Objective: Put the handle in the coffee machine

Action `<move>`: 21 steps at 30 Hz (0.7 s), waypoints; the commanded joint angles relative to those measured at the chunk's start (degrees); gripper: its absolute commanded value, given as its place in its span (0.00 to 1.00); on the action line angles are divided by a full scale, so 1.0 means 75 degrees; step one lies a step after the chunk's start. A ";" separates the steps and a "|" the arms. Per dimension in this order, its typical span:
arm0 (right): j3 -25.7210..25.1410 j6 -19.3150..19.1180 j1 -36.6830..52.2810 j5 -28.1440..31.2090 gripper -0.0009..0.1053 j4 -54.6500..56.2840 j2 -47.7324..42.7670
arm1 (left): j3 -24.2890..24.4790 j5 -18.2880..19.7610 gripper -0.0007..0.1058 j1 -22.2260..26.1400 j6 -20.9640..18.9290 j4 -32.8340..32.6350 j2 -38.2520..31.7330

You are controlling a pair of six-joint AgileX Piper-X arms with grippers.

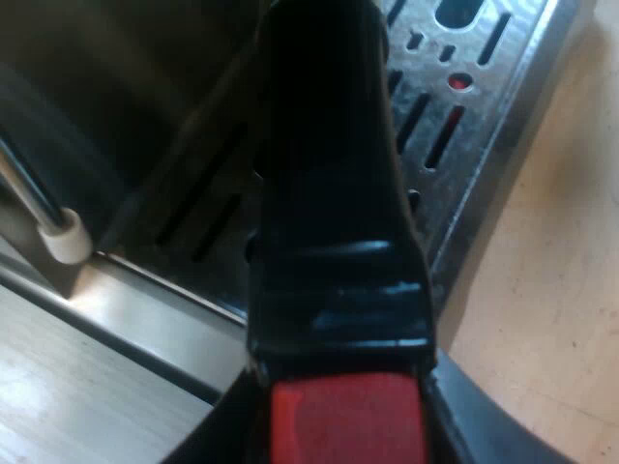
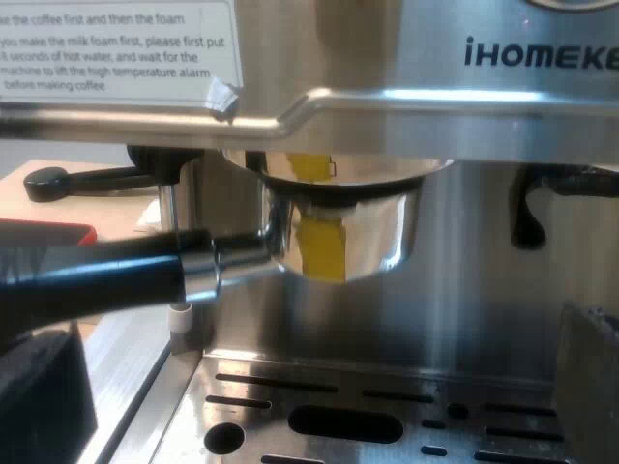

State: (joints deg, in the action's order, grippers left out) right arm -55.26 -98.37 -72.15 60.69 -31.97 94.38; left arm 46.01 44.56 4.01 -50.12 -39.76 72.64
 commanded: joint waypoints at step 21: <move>0.0002 -0.0114 0.0021 -0.0070 0.99 -0.0073 -0.0018 | 0.0264 0.0399 0.01 -0.0019 0.0064 0.0176 -0.0039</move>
State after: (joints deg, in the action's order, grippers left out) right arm -55.26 -98.51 -72.15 60.69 -31.97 94.38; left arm 46.86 44.56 4.01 -49.75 -39.85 72.64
